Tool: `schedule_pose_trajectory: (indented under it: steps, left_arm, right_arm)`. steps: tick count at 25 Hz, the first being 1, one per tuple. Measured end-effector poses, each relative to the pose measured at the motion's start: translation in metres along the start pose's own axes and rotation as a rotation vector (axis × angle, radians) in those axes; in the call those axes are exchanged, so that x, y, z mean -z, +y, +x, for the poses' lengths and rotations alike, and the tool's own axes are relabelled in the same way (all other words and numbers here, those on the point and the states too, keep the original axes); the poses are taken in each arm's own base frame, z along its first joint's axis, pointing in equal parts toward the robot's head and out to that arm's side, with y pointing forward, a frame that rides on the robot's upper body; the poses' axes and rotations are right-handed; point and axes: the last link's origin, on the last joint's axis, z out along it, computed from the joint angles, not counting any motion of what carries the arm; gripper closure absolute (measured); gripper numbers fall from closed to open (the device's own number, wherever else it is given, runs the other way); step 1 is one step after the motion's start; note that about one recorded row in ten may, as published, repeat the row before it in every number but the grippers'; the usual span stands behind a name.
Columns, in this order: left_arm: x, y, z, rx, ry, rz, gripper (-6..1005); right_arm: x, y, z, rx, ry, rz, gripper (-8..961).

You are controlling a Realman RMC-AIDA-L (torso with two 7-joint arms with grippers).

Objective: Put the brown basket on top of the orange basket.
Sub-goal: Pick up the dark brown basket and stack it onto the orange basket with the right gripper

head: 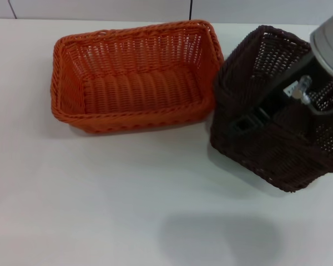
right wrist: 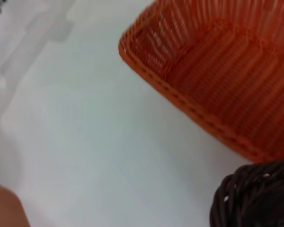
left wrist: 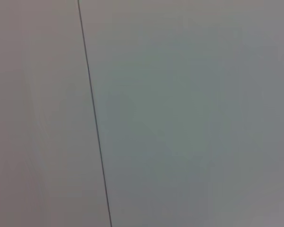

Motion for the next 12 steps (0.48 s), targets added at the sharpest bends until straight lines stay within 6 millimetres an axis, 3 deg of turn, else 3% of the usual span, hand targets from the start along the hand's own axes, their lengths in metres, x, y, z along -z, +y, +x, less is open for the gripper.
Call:
schedule_pose_trajectory:
  steps: [12]
  left_arm:
    - [-0.007, 0.001, 0.006, 0.007, 0.02, 0.0, 160]
  right_arm:
    - [0.055, 0.018, -0.013, 0.032, -0.188, 0.133, 785]
